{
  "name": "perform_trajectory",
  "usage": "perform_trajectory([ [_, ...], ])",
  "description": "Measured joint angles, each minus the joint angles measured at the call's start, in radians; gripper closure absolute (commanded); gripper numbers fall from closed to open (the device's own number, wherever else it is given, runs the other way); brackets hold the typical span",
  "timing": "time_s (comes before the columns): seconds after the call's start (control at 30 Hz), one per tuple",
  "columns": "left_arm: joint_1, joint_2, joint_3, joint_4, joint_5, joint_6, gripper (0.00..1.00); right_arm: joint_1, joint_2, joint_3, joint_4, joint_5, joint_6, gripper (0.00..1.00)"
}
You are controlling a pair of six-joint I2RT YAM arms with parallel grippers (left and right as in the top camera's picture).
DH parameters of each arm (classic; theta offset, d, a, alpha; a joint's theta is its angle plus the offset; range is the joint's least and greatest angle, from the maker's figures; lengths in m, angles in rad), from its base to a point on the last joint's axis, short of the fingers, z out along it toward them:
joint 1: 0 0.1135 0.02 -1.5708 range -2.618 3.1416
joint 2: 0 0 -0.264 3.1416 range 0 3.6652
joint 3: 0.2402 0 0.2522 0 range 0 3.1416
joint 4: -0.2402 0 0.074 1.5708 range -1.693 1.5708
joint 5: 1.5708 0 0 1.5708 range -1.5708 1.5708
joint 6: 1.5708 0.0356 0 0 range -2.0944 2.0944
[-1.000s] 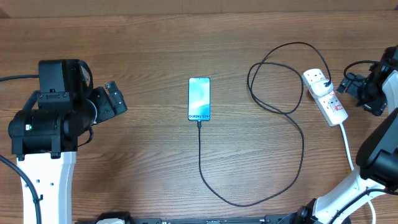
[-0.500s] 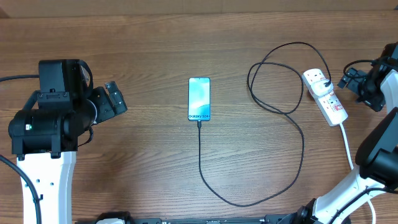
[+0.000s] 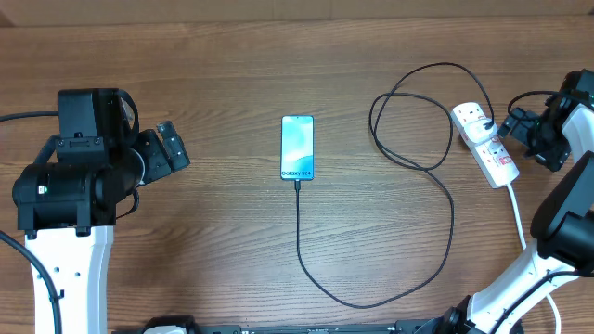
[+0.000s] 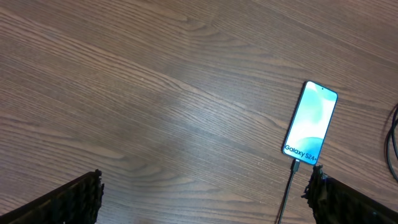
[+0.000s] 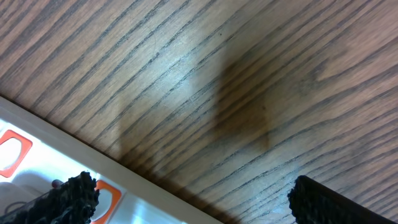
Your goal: Plug charger to phone and switch on socket
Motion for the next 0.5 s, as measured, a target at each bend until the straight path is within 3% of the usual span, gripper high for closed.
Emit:
perform_trajectory([
  [0.5,0.0,0.0,0.0,0.0,0.0,0.0,0.0,0.0,0.0,0.0,-0.018,-0.001,0.0,0.0],
])
